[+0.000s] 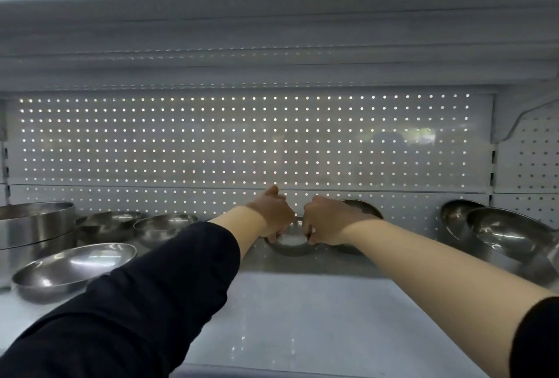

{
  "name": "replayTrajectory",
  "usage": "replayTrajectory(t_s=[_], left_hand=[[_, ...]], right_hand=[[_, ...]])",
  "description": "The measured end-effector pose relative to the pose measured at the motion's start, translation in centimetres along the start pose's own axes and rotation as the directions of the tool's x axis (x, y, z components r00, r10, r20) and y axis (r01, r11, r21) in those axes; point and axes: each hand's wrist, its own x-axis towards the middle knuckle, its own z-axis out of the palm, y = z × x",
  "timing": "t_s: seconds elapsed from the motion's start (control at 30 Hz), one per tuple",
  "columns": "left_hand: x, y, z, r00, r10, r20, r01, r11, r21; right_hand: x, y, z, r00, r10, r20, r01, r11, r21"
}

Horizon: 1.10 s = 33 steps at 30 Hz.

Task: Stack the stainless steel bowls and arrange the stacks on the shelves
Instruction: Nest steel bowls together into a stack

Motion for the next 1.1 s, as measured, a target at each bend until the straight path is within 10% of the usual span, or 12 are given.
replayTrajectory(t_s=[0.47,1.1], left_hand=[[4.5,7.1,-5.8,0.917,-0.132,-0.377,0.010,0.951,-0.309],[8.0,9.9,-3.2,0.961,-0.003,-0.278,0.000,1.000,-0.013]], right_hand=[[-6.4,7.6,-3.2,0.987,0.152,-0.049,-0.157,0.978,-0.135],[-6.5,9.7,1.6,0.970,0.242,0.027,-0.233,0.955,-0.182]])
